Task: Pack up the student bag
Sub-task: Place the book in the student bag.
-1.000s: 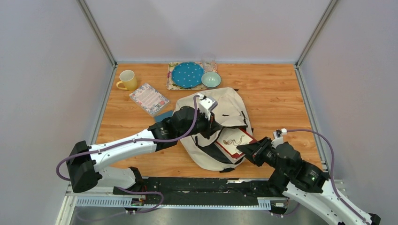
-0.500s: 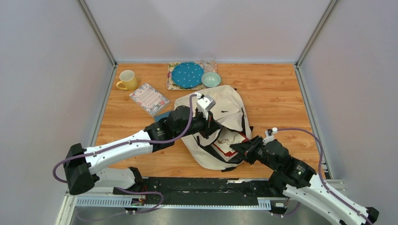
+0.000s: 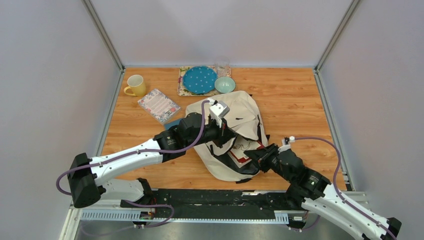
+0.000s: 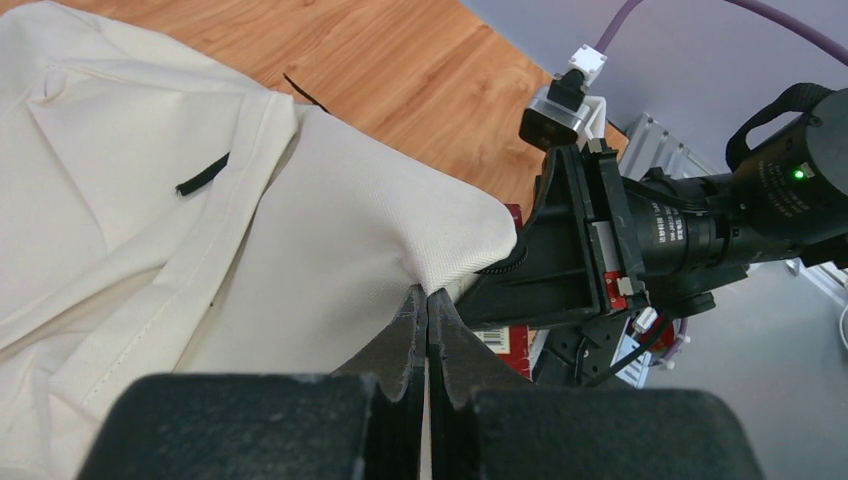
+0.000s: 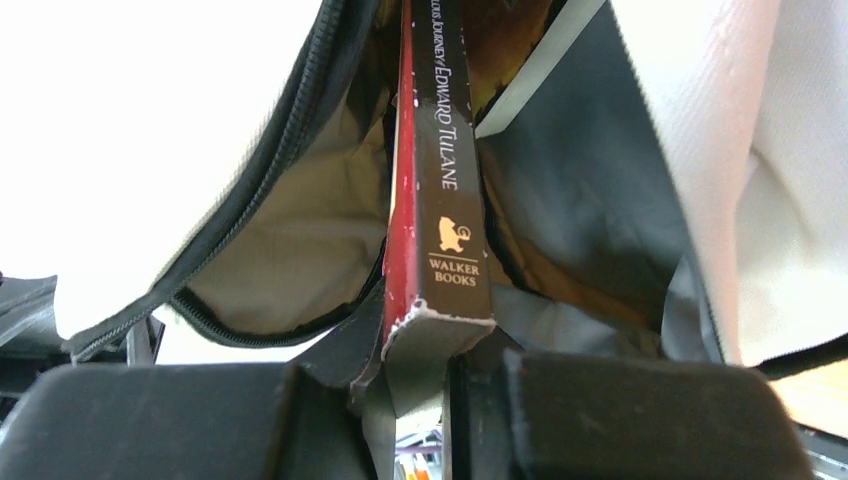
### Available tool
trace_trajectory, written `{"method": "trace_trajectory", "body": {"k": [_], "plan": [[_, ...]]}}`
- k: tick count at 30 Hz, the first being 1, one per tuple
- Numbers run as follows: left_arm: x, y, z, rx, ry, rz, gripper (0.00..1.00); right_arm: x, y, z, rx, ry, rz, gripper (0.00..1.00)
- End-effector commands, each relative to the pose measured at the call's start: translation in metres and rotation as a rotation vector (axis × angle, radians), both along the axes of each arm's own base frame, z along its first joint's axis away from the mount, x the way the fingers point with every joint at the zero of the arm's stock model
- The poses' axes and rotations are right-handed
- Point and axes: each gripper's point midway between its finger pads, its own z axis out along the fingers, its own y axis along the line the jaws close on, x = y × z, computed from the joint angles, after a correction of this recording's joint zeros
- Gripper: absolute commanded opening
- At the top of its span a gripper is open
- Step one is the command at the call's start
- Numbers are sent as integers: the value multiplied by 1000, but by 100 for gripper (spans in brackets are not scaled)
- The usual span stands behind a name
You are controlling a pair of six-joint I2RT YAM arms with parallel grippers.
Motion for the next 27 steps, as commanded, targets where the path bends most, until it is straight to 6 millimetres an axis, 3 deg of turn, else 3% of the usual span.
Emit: {"method": "trace_trajectory", "body": {"k": [1, 5, 10, 13, 14, 15, 16, 18, 20, 21, 25, 27], "plan": [[-7, -6, 66, -197, -94, -45, 0, 26, 2, 34, 106, -110, -107, 0], [-7, -6, 66, -201, -88, -43, 0, 41, 6, 37, 167, -124, -169, 0], [-5, -7, 59, -192, -72, -28, 0, 60, 18, 14, 128, -69, -224, 0], [-4, -6, 56, -188, -59, -17, 0, 71, 25, 12, 135, -61, -251, 0], [-2, -6, 54, -184, -56, -11, 0, 76, 29, -1, 101, -36, -261, 0], [-2, -6, 52, -182, -50, -7, 0, 80, 31, -2, 103, -33, -276, 0], [-2, -5, 52, -183, -44, -4, 0, 83, 35, 1, 111, -40, -273, 3], [-3, -5, 47, -176, -38, -1, 0, 86, 48, -14, 45, -15, -234, 6], [-1, -2, 44, -169, -35, 15, 0, 89, 62, -16, 12, 15, -196, 15], [-1, -1, 43, -166, -34, 16, 0, 86, 70, -33, -32, 56, -158, 17], [-2, 2, 43, -158, -37, 19, 0, 79, 79, -59, -82, 66, -66, 44], [-3, 5, 39, -143, -36, 23, 0, 66, 81, -73, -111, 93, 11, 56]]}}
